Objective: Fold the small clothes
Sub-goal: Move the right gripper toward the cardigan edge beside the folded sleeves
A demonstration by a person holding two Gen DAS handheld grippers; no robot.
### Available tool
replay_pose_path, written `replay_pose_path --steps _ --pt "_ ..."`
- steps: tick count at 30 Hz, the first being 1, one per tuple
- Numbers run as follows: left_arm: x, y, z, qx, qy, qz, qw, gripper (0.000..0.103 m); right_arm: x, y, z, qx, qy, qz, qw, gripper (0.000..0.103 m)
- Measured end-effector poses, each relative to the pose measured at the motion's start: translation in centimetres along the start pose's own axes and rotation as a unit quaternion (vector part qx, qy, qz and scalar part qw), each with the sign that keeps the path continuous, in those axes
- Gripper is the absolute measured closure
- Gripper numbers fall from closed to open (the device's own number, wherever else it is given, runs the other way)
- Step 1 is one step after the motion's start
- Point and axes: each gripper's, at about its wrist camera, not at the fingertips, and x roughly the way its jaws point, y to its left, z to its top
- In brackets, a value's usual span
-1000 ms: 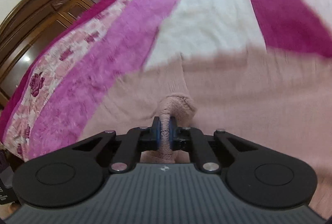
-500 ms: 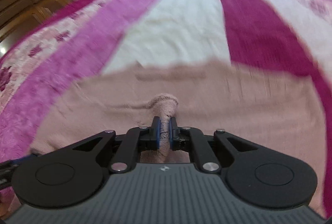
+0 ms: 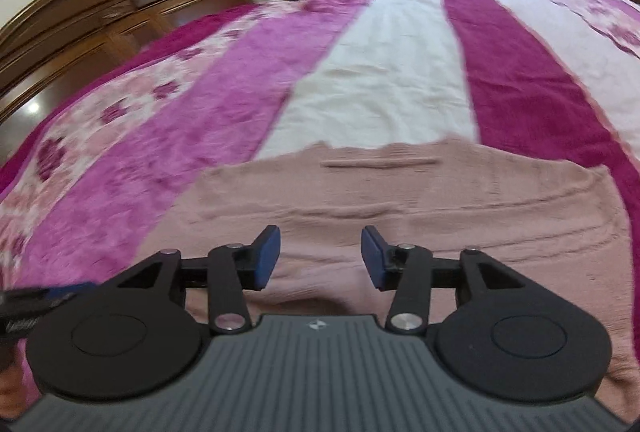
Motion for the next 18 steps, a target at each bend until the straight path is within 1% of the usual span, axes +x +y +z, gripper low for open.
replay_pose_path --steps 5,8,13,18 --pt "-0.9 0.5 0.5 -0.003 0.001 0.01 0.9999 0.06 0.9 3.8 -1.2 -0.046 0.007 0.022 0.999 0.049" --pt "-1.3 0.7 0.7 -0.005 -0.002 0.011 0.9999 0.06 1.9 5.1 -1.6 -0.055 0.013 0.028 0.998 0.048" --pt "-1.6 0.8 0.7 -0.005 -0.003 0.011 0.9999 0.06 3.9 6.1 -2.0 -0.058 0.028 0.036 0.997 0.048" --pt "-1.6 0.8 0.6 -0.006 -0.003 0.008 0.9999 0.06 5.9 6.5 -2.1 -0.065 0.037 0.032 0.997 0.048"
